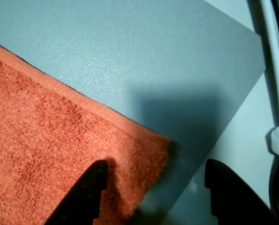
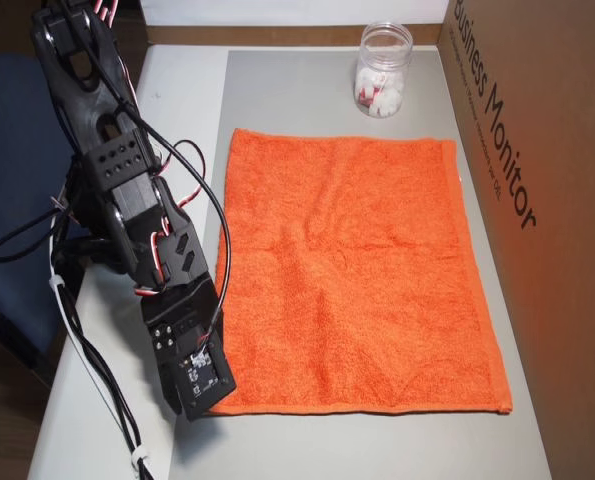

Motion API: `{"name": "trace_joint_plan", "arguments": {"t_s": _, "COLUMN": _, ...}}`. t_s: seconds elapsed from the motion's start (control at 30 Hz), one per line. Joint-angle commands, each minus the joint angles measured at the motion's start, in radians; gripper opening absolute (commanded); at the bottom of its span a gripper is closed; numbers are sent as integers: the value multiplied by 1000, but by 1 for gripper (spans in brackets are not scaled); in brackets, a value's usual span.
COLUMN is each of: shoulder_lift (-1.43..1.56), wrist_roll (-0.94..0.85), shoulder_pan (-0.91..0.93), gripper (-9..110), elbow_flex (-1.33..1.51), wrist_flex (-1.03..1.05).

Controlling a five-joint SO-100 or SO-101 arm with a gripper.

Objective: Fold the blanket.

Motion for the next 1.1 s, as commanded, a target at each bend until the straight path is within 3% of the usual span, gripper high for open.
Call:
{"name": "trace_joint_plan", "arguments": {"t_s": 0.0, "shoulder_lift": -26, "wrist_roll": 3, "shoulder_pan": 2, "gripper": 22, "elbow_flex": -18, "wrist_flex": -12}}
{"name": "trace_joint_plan", "arguments": {"t_s": 0.67, "shoulder_lift": -63, "wrist_roll": 5, "shoulder_pan": -25, "gripper": 21, "elbow_flex": 74, "wrist_flex": -187}}
{"name": "trace_joint_plan", "arguments": {"t_s": 1.07, "shoulder_lift": -63, "wrist_roll": 3, "shoulder_pan": -26, "gripper": 5, "elbow_flex": 117, "wrist_flex": -187}}
